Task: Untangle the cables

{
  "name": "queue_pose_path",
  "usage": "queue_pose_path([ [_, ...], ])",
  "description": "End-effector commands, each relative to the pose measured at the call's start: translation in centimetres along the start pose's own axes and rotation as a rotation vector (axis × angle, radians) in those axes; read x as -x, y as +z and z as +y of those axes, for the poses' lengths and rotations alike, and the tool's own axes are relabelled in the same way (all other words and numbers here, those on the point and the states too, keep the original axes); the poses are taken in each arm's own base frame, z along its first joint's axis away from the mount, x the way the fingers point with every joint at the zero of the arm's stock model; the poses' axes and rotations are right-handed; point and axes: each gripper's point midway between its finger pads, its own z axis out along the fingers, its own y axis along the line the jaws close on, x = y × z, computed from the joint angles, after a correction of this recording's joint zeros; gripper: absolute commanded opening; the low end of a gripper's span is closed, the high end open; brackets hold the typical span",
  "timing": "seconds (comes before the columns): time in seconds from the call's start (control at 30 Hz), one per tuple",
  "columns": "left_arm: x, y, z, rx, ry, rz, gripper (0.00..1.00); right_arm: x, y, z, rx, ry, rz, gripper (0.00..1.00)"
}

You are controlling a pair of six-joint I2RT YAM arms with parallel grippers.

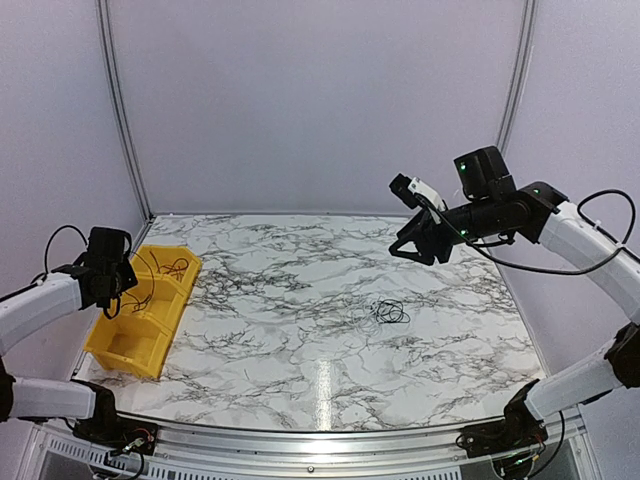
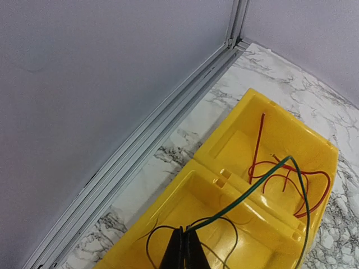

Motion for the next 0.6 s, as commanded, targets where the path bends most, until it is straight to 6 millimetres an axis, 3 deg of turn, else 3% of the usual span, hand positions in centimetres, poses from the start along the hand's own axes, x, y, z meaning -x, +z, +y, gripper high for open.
queue_pose_path([
  [0.0,2.7,0.9,-4.3,-0.185,-0.009,-0.105,0.00,0.4,-0.3,0.4,-0.002,-0.018,-0.015,0.49],
  [0.17,1.8,0.8,-7.5,-0.350,0.008,-0.054,0.00,0.2,-0.5,0.4,-0.010,-0.022,-0.016,0.49],
  [0.37,-0.4,-1.4,-7.1,-0.441,0.018,0.003,0.00,-0.6,-0.8,0.6,-0.020,-0.027,-0.010,0.49],
  [0.43,-1.5,-1.5,-5.9,-0.393,0.005,0.048,0.00,-0.8,-0.8,0.6,-0.019,-0.028,-0.009,0.49],
  [0.57,-2.4,-1.8,-1.3,-0.170,-0.045,0.100,0.00,-0.8,-0.7,0.6,-0.020,-0.032,-0.008,0.49],
])
